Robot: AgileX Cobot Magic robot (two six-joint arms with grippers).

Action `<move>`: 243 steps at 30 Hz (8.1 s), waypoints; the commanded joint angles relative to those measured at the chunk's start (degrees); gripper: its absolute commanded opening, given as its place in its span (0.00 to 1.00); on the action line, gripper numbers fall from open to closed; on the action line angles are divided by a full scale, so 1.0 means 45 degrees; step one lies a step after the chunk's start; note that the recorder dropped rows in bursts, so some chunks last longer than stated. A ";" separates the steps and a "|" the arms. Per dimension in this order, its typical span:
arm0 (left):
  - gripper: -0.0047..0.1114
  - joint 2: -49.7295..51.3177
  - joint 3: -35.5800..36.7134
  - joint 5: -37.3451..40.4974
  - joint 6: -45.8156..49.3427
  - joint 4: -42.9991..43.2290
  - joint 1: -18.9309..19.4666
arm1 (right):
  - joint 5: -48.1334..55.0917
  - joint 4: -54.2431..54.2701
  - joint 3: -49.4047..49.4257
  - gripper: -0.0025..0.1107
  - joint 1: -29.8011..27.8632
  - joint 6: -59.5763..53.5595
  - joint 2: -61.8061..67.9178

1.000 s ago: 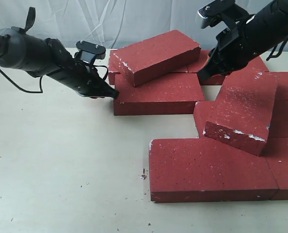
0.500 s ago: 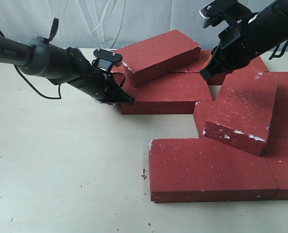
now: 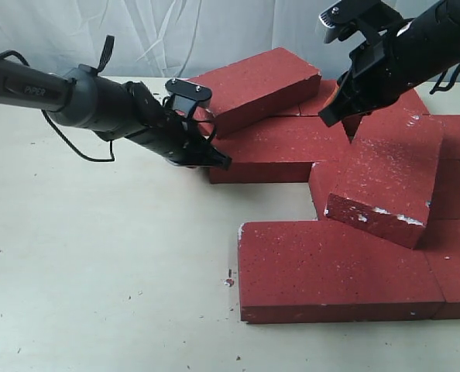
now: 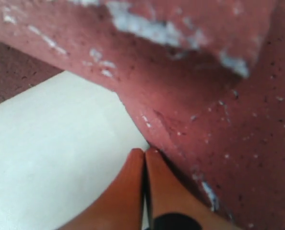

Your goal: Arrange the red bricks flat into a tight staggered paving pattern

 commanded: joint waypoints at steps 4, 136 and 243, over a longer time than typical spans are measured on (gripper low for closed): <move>0.04 0.0045 -0.0127 -0.0330 -0.0073 -0.0237 -0.0434 | -0.0181 -0.0062 0.0078 0.01 -0.0065 -0.0044 -0.0062; 0.04 -0.3679 0.1632 0.4823 0.2460 0.1141 0.0518 | -0.2849 0.0386 0.0053 0.01 -0.0065 0.0027 0.0685; 0.04 -0.7755 0.3281 0.6147 0.5323 -0.0078 0.1039 | 0.6996 -0.1883 -0.7514 0.01 0.1652 0.6079 0.3611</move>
